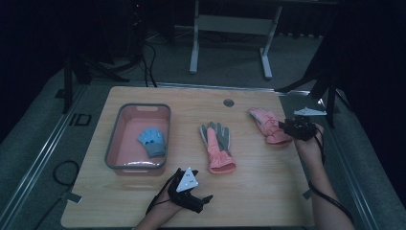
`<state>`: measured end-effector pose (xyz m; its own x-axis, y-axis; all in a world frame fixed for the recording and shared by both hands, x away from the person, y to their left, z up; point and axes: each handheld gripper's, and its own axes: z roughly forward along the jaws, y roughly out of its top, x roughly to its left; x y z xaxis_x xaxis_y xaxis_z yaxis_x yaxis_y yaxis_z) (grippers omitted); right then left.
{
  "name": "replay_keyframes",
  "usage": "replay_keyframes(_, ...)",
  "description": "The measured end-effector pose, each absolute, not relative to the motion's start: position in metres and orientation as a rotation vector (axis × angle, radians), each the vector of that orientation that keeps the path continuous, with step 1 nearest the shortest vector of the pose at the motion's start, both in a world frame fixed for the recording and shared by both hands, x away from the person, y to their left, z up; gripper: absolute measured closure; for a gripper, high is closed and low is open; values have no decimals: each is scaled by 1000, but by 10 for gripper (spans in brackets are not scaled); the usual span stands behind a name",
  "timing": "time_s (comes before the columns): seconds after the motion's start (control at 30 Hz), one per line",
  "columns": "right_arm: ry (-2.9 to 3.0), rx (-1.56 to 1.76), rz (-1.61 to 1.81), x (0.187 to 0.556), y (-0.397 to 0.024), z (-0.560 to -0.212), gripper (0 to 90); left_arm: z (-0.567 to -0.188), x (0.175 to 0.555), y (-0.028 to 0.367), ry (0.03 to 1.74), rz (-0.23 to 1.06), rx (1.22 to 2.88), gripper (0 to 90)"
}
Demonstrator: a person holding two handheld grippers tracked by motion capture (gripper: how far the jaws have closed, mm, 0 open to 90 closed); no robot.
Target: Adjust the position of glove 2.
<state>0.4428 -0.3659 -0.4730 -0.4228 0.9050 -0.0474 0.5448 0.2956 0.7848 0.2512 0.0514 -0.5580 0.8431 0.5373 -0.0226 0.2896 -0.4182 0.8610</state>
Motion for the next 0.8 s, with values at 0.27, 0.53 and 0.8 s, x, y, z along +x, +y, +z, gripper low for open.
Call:
replay_keyframes(0.27, 2101, 1359, 1049, 471, -372, -485, 583, -558, 251, 51, 606, 315, 2037, 24)
replay_keyframes(0.53, 2183, 1374, 1014, 496, -369, -501, 563, -558, 251, 53, 605, 311, 2033, 24)
replay_keyframes(0.8, 2238, 1446, 929, 509, -365, -526, 569, -558, 250, 54, 612, 305, 2025, 24)
